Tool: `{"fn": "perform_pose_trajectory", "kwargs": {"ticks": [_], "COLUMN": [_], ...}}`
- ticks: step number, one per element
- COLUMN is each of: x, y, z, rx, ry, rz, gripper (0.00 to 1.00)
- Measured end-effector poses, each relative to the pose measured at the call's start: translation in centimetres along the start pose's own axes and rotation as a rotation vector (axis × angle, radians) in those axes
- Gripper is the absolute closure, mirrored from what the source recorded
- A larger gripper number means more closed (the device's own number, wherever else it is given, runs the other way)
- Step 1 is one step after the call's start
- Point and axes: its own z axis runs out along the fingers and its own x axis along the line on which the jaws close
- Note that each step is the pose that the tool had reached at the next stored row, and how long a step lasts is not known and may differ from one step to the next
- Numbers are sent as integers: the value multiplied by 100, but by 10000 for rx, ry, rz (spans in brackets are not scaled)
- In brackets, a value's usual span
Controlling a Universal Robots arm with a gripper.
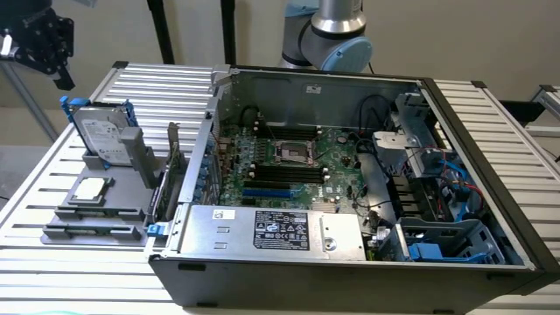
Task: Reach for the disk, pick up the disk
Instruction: 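Pick up the disk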
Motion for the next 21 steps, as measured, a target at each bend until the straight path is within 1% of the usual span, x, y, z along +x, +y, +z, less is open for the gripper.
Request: {"fn": "perform_pose_trajectory", "kwargs": {"ticks": [5,8,9,10,14,15,17,19,20,21], "x": [-9,-9,-9,-9,-9,-9,-8,-9,-11,-16], "y": [-5,-5,-5,-5,-6,-7,-6,-8,-11,-14], "z": [1,1,1,1,5,10,32,68,86,103], "rx": [-9,-10,-10,-10,-10,-10,-10,-11,-10,-11], "ry": [-6,-7,-7,-7,-7,-7,-7,-7,-7,-6], "rz": [-356,-384,-384,-384,-385,-385,-385,-386,-387,-388], "gripper": [89,88,82,82,58,58,47,47,40,40]}}
